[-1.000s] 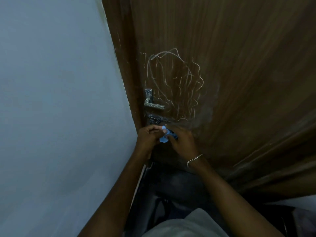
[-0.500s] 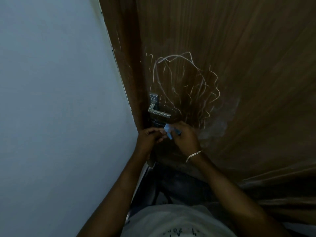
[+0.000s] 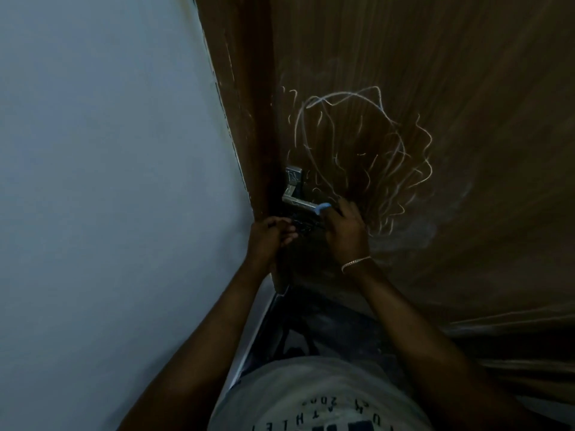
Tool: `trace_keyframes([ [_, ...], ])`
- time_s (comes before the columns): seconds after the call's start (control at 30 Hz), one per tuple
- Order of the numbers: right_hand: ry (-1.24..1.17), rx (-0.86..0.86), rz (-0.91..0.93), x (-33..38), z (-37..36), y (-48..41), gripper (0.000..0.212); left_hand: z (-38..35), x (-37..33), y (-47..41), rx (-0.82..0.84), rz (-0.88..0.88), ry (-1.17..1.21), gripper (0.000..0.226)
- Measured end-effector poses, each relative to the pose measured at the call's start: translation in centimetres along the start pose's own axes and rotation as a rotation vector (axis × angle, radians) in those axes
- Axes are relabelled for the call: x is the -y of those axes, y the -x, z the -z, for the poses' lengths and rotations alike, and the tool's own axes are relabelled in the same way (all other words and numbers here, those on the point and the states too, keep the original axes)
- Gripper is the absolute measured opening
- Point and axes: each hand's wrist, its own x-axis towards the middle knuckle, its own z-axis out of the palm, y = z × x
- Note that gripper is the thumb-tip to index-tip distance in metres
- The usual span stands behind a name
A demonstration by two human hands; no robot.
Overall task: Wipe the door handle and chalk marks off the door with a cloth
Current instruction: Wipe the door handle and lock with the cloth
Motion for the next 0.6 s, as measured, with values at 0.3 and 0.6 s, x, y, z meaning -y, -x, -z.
trace_keyframes([
  [0.3,0.021,0.030,-0.056,1.0,-0.2,-0.3,0.038,0.0,-1.1,-1.3,0.033,-0.042,-0.042,0.012],
  [0.6,0.021,0.060,-0.079,1.7,-0.5,-0.7,0.036,0.1,-2.4,-2.1,-0.029,-0.034,-0.022,0.011],
])
